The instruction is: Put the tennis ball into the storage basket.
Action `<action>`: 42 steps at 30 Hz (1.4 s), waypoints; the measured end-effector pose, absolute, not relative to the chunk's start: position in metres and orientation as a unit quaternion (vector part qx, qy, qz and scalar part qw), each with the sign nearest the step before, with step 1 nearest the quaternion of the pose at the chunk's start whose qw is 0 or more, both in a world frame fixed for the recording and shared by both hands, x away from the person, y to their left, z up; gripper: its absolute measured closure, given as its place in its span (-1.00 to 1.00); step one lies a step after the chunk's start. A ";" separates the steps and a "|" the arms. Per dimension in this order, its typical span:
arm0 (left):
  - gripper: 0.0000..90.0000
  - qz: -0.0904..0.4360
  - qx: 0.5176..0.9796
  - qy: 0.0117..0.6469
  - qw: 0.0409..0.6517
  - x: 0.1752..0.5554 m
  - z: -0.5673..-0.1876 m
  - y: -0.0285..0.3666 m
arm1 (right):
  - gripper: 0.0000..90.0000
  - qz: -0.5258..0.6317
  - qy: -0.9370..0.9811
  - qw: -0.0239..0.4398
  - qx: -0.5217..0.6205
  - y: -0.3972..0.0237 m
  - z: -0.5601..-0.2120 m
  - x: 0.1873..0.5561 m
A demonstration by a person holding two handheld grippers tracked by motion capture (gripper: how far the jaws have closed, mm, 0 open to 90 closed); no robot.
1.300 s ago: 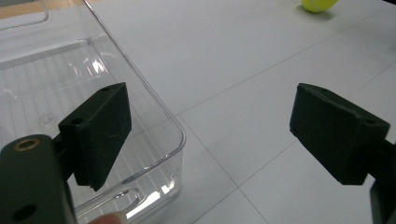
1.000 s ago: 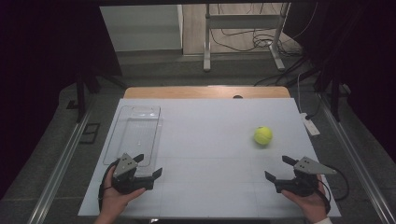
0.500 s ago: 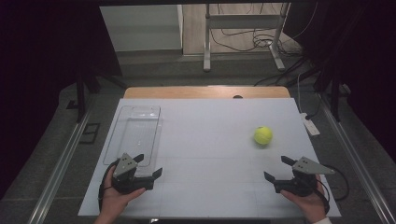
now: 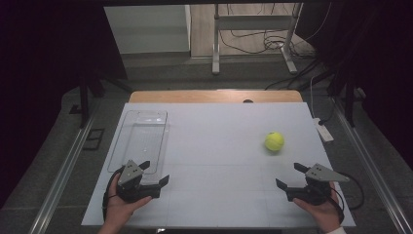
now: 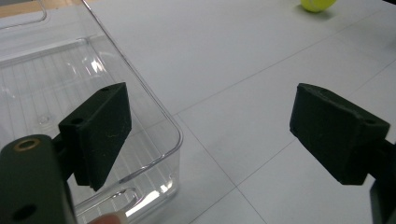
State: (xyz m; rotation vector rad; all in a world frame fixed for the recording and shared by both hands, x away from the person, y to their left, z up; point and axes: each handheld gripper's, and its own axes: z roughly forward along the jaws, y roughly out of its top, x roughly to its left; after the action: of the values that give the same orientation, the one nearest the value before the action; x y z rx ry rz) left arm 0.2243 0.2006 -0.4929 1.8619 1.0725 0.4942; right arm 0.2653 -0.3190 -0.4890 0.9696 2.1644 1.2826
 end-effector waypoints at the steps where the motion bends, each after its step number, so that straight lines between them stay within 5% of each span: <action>1: -0.69 0.200 0.753 0.434 0.452 0.224 -0.493 0.201 | -0.77 0.464 0.783 0.221 0.351 -0.319 -0.489 0.265; 42: -0.68 0.173 0.773 0.412 0.451 0.237 -0.464 0.173 | -0.77 0.466 0.784 0.213 0.352 -0.317 -0.492 0.267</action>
State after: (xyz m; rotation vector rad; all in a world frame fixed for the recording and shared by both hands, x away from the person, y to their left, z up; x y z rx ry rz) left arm 0.2371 0.1732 -0.4642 1.9110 1.0174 0.4281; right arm 0.2669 -0.3174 -0.4915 0.9766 2.1759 1.2925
